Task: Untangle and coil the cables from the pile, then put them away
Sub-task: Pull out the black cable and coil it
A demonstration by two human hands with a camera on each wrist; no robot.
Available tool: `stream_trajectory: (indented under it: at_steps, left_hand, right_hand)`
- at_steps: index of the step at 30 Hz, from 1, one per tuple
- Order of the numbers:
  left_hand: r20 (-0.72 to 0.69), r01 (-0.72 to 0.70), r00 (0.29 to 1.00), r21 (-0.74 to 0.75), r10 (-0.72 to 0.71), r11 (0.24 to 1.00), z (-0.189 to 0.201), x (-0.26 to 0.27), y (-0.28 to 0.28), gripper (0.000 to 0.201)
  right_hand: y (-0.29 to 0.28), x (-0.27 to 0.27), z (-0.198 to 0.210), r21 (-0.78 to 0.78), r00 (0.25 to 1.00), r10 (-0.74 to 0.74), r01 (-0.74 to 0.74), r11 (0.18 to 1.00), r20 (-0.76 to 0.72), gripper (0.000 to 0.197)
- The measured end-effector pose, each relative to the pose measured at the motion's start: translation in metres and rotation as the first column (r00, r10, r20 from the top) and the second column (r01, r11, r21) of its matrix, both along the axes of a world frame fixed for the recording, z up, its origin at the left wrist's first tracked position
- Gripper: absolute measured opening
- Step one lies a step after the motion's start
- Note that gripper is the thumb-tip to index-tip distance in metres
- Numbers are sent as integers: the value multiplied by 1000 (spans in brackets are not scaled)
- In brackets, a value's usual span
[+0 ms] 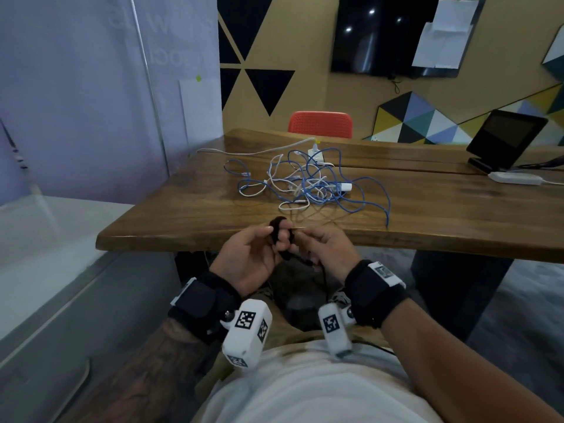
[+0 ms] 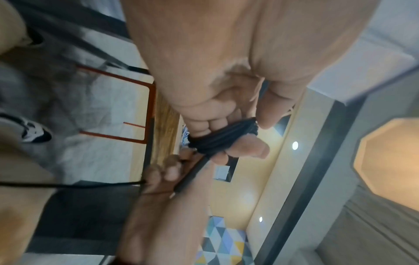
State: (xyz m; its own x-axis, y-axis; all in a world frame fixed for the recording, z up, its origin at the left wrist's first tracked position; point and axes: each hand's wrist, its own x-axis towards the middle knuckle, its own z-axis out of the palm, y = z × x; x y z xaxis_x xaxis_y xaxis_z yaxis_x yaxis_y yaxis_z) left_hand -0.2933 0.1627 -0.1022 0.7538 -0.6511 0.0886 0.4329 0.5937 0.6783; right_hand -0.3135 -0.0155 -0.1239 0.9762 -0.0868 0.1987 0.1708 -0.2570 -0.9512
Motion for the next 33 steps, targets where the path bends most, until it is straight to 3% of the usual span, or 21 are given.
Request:
stream_trajectory:
  at_steps: [3, 5, 8, 10, 13, 16, 18, 23, 28, 30, 33]
  left_hand:
    - [-30, -114, 993, -36, 113, 993, -1, 12, 7, 29]
    - [-39, -190, 981, -48, 189, 981, -3, 17, 11, 27]
    - [-72, -311, 949, -49, 307, 949, -7, 23, 14, 24]
    - [-6, -396, 918, 10, 396, 918, -11, 25, 12, 23]
    - [225, -482, 867, 146, 445, 864, -23, 22, 6, 21]
    - [541, -547, 768, 273, 343, 792, -33, 19, 1, 21]
    - [652, -529, 722, 305, 232, 792, -34, 16, -3, 21]
    - [545, -277, 838, 361, 40, 890, -23, 1, -12, 41]
    - [428, -137, 904, 328, -18, 935, -9, -5, -11, 30]
    - [346, -72, 938, 238, -15, 969, 0, -6, -7, 30]
    - [240, -56, 970, 55, 41, 997, 11, -3, -1, 32]
  right_hand:
    - [5, -9, -5, -28, 965, 134, -144, 989, -224, 17]
    - [6, -18, -4, -42, 899, 240, -274, 961, -367, 20]
    - [9, -28, 2, -138, 831, 344, -440, 887, -438, 24]
    - [13, -31, 11, -234, 859, 331, -440, 867, -392, 26]
    - [17, -34, 30, -361, 898, 296, -407, 839, -325, 23]
    - [16, -35, 44, -510, 968, 213, -251, 823, -134, 19]
    - [7, -32, 49, -514, 986, 164, -142, 846, -2, 15]
    - [-4, -35, 59, -424, 978, 101, -13, 905, 185, 6]
    - [-18, -17, 46, -246, 962, 12, 57, 968, 271, 6]
    - [-22, -6, 31, -161, 969, -37, 78, 984, 245, 11]
    - [-16, -3, 9, -61, 997, -46, 50, 997, 54, 13]
